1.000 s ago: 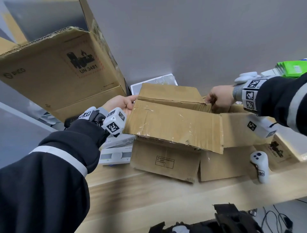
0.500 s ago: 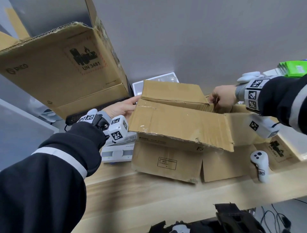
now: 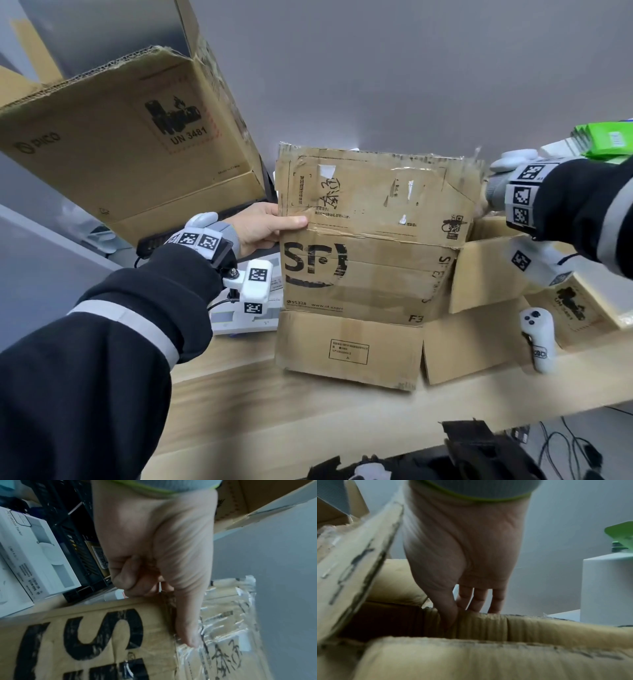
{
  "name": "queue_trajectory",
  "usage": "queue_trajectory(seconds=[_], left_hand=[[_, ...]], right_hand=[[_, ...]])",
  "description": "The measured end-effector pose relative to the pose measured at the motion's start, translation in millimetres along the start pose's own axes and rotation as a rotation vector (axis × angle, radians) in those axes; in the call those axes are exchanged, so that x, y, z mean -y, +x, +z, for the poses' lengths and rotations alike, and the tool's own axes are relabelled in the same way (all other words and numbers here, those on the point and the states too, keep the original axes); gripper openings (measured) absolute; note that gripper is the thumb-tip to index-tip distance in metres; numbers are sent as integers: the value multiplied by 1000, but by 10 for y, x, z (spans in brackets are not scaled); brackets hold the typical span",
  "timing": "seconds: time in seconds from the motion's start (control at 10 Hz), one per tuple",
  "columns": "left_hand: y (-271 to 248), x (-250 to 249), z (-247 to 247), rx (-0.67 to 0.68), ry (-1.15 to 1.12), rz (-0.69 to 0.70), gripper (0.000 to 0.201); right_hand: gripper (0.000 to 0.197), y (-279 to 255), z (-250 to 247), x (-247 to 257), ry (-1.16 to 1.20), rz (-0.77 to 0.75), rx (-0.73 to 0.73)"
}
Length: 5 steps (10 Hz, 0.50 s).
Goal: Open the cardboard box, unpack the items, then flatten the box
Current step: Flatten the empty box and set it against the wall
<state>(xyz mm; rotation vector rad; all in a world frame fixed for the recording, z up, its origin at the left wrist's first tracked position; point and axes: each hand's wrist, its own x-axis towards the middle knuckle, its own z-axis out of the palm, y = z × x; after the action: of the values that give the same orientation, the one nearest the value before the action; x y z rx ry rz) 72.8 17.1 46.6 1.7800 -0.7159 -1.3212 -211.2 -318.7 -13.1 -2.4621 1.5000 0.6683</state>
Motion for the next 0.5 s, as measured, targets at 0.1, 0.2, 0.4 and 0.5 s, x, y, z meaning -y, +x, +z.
queue_trajectory(seconds=[0.1,0.2,0.4,0.5], left_hand=[[18,2,47,9,-72,27,35],[41,6,116,18,-146,55,35],[33,-19,197,-46,-314,35,41],[2,-58,169,-146,-337,23,52]], right_hand=[[49,-75,-23,43,9,45,115],[31,-1484,-438,529,-77,-174,110],[23,-1096,-287,263,152,-261,97],[69,-920,-233,67,149,-157,142]])
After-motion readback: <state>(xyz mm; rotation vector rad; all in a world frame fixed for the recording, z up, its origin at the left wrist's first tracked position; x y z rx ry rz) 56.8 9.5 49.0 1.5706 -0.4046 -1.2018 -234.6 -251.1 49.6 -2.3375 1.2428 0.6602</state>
